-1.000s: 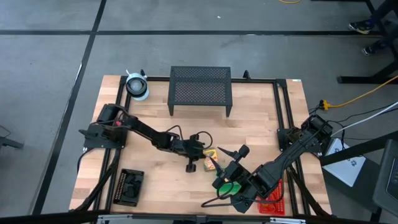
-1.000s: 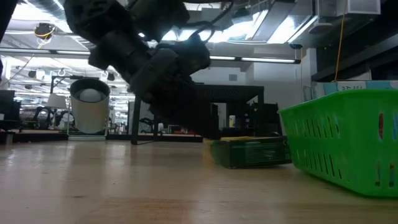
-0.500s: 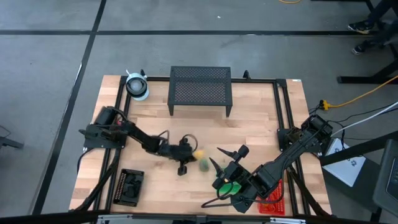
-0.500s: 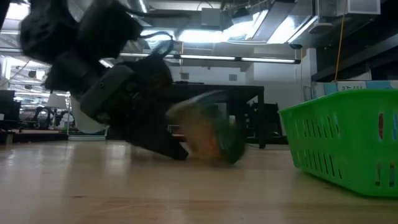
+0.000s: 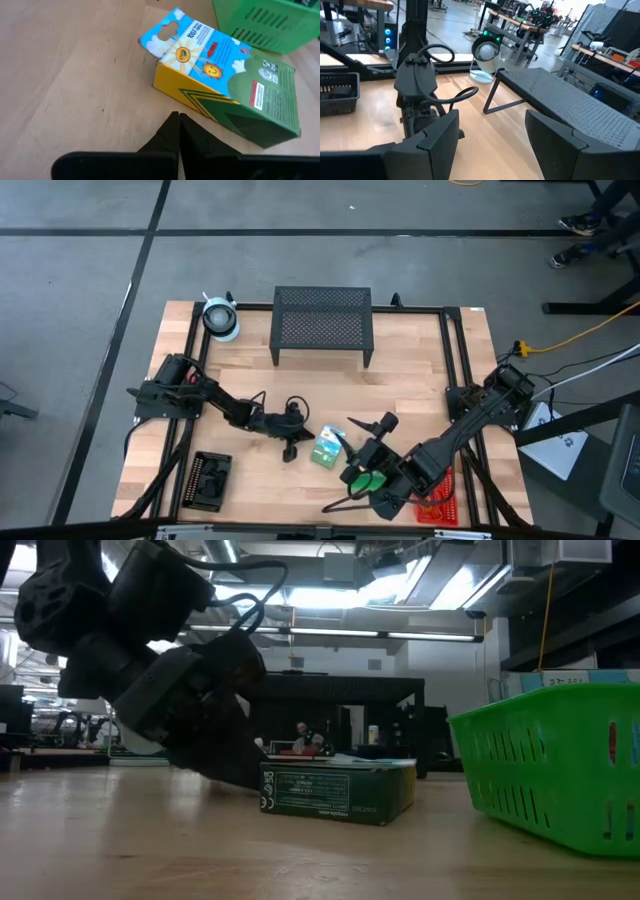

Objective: Pick & Place Office Desk Supplies
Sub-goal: Put the yellow green crayon box into the green bin

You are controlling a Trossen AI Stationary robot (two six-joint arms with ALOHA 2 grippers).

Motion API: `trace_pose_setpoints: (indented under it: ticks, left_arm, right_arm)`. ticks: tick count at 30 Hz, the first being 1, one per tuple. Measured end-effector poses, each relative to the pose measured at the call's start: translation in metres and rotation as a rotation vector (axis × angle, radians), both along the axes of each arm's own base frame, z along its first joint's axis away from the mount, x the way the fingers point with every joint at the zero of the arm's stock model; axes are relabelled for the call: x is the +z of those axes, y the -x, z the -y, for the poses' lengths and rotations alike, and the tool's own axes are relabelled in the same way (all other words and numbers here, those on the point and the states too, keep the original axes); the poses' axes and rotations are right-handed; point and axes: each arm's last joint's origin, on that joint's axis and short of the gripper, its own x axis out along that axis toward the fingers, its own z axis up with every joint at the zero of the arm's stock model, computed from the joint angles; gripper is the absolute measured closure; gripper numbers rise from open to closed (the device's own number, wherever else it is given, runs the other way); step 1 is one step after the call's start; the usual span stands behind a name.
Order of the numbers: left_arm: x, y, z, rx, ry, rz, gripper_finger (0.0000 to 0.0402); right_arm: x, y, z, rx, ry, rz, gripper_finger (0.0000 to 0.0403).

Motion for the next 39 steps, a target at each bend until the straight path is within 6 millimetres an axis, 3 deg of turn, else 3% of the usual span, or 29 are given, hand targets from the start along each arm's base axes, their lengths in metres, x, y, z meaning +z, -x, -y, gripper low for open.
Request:
trace_pose_setpoints:
  ticks: [8,18,25,32,39]
  left_arm:
    - [0.031,-0.004,-0.008,-0.067,-0.035,0.106,0.0391]
    - [0.069,0.004,-0.066,0.043,-0.088,0.134,0.0293]
    - [0.080,-0.004,-0.099,0.005,0.132,0.219,0.0243]
    - [0.082,-0.003,-0.101,-0.039,0.378,0.176,0.0228]
    - [0.092,-0.021,-0.110,-0.051,0.337,0.212,0.0217]
  right_arm:
    - [0.000,-0.002,0.002,0.001,-0.009,-0.009,0.0174]
    - [0.000,-0.002,0.002,0.002,-0.007,-0.011,0.0174]
    - [-0.001,-0.002,0.002,0.009,-0.009,-0.020,0.0174]
    - [-0.001,-0.002,0.002,0.020,-0.002,-0.037,0.0174]
    - [-0.001,-0.003,0.002,0.034,-0.015,-0.048,0.0174]
